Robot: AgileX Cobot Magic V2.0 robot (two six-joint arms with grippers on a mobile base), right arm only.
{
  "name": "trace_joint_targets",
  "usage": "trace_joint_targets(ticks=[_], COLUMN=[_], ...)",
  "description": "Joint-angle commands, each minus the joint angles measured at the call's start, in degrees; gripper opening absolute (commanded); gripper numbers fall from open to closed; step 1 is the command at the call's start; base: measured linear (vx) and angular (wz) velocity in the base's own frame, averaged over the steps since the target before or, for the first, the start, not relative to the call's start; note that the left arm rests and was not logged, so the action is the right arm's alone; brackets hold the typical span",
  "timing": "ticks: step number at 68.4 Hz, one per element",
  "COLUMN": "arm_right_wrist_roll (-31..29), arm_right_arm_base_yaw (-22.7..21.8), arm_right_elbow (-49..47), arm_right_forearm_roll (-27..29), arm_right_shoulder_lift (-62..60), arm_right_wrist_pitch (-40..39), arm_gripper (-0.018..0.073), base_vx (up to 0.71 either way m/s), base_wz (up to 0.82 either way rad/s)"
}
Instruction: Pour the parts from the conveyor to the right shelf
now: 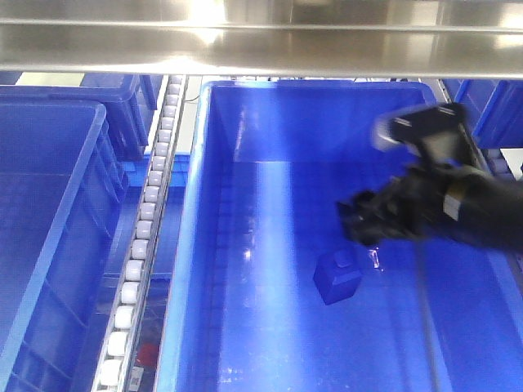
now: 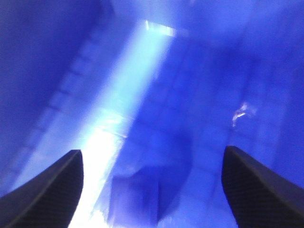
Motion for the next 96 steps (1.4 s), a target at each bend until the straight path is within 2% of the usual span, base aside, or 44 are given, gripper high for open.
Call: trace_joint_targets(ticks=[1,18,32,44,52,64,76,86,96], arm_right_wrist_roll=[-0.08,-0.08,0.48,10.16,15.49,26.71,33.08,34.61,33.87], arm_right_arm_base_yaw=[0.04,-0.04,-0.04,-0.04,-0.04,-0.04,-0.04,-0.04,0.03], arm_right_elbow=[2.04,7.77,10.49,11.31,11.31,11.31,11.31,11.31,11.31], arm_right_forearm_roll=[-0.3,-1.09,-6.04,-11.98,-18.8,-29.66,-37.22,-36.78,-34.07], arm_right_shoulder_lift=[-7.19,-22.1,-28.39,-29.97,-29.98,-29.98,-29.98,-31.74,-41.45], arm_right_wrist_pitch=[-5.99,-4.42,-1.04,0.17,0.91,2.94,7.29,10.76,9.75], arm_gripper=[0.0569,0.056,0.056,0.056,0.056,0.056,0.056,0.056,0.056], base_vx=[0.0,0.0,0.0,0.0,0.0,0.0,0.0,0.0,0.0], base_wz=[0.0,0.0,0.0,0.0,0.0,0.0,0.0,0.0,0.0])
